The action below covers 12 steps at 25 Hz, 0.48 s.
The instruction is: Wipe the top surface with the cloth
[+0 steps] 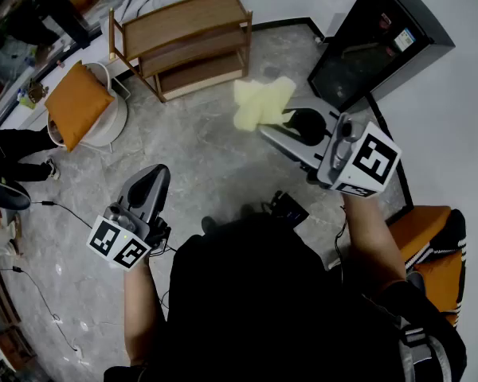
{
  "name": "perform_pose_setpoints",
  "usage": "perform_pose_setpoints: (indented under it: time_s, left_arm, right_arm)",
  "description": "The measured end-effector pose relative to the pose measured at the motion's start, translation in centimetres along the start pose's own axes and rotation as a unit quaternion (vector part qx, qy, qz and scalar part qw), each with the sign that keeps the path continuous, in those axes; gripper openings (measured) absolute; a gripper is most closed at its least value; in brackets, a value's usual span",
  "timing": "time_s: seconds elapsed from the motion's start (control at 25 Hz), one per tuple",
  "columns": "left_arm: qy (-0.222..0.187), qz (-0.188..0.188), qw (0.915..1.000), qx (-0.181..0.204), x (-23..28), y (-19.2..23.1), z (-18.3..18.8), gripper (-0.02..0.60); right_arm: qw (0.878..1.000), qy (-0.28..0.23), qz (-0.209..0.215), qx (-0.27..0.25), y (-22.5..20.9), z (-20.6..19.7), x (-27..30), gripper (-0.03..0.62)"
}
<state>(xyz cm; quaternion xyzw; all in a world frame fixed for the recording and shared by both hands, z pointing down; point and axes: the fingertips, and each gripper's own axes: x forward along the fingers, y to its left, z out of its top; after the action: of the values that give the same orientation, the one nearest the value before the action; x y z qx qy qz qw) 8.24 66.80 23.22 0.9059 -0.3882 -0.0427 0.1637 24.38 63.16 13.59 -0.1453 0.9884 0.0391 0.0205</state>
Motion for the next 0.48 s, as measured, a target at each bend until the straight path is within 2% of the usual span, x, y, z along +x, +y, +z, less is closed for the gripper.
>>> perform_pose_setpoints:
  time_s: [0.12, 0.2, 0.32, 0.4, 0.48]
  left_arm:
    - [0.007, -0.005, 1.0, 0.005, 0.4, -0.3, 0.0, 0.009]
    - [0.018, -0.002, 0.9998, 0.009, 0.3, -0.4, -0.7, 0.009]
    - [0.043, 0.02, 0.9987, 0.019, 0.0, 0.5, -2.8, 0.009]
    - [0.055, 0.053, 0.9968, 0.023, -0.3, 1.9, -4.0, 0.009]
    - [0.042, 0.082, 0.9957, 0.007, -0.7, 3.0, -4.2, 0.009]
  right_arm:
    - [0.994, 0.008, -0.032, 0.1, -0.1, -7.3, 1.7, 0.049]
    - [0.99, 0.007, -0.029, 0.136, 0.6, -9.2, 2.3, 0.048]
    - [0.989, 0.014, -0.001, 0.149, 2.1, -10.5, 3.2, 0.048]
    - [0.989, 0.02, 0.003, 0.146, 1.9, -10.8, 3.9, 0.048]
    - [0.989, 0.009, 0.001, 0.148, 1.4, -10.4, 4.4, 0.049]
